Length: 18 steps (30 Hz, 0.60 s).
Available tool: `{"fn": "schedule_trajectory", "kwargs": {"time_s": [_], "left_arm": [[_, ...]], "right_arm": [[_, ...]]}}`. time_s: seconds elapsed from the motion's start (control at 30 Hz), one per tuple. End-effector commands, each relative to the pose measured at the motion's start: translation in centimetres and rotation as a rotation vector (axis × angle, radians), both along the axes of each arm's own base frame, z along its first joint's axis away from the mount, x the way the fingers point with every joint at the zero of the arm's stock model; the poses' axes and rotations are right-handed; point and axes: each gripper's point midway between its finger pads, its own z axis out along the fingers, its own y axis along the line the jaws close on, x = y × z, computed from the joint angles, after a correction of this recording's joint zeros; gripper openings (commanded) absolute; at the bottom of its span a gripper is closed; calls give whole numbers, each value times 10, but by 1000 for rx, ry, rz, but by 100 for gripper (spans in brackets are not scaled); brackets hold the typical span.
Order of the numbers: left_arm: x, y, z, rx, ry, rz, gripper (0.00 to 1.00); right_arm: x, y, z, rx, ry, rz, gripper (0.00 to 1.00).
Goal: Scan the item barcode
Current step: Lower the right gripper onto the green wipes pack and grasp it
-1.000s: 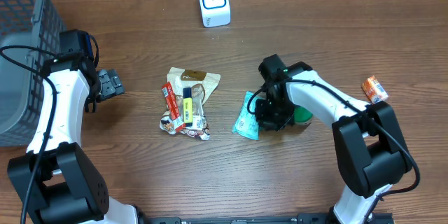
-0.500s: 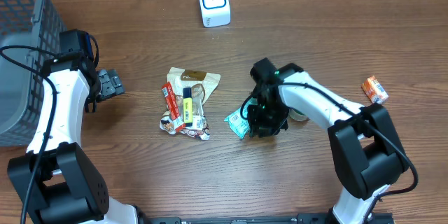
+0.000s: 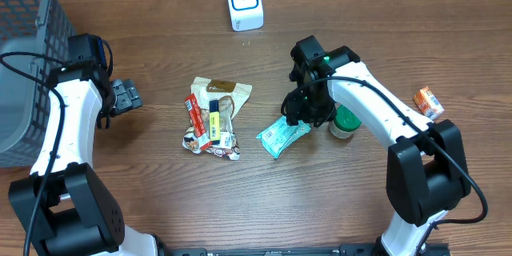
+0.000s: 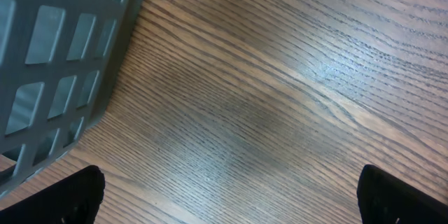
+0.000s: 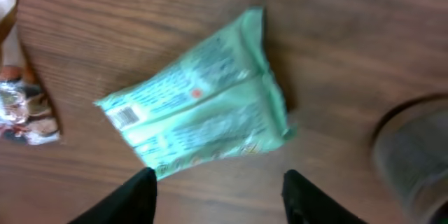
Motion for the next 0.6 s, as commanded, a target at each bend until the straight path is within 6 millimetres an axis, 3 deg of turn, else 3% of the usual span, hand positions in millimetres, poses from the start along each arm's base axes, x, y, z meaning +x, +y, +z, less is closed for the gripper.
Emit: {"fn": "schedule_trajectory", "kwargs": {"time_s": [0.0, 0.3, 0.57], "left_arm": [[3, 3, 12, 22, -27, -8, 100], [3, 3, 12, 23, -26, -9, 100], [3, 3, 12, 22, -27, -8, 100]], "right_arm": [[2, -10, -14, -55, -27, 36, 60], [24, -19, -27, -104, -116, 21, 59], [15, -20, -33, -95, -85, 20, 58]]}}
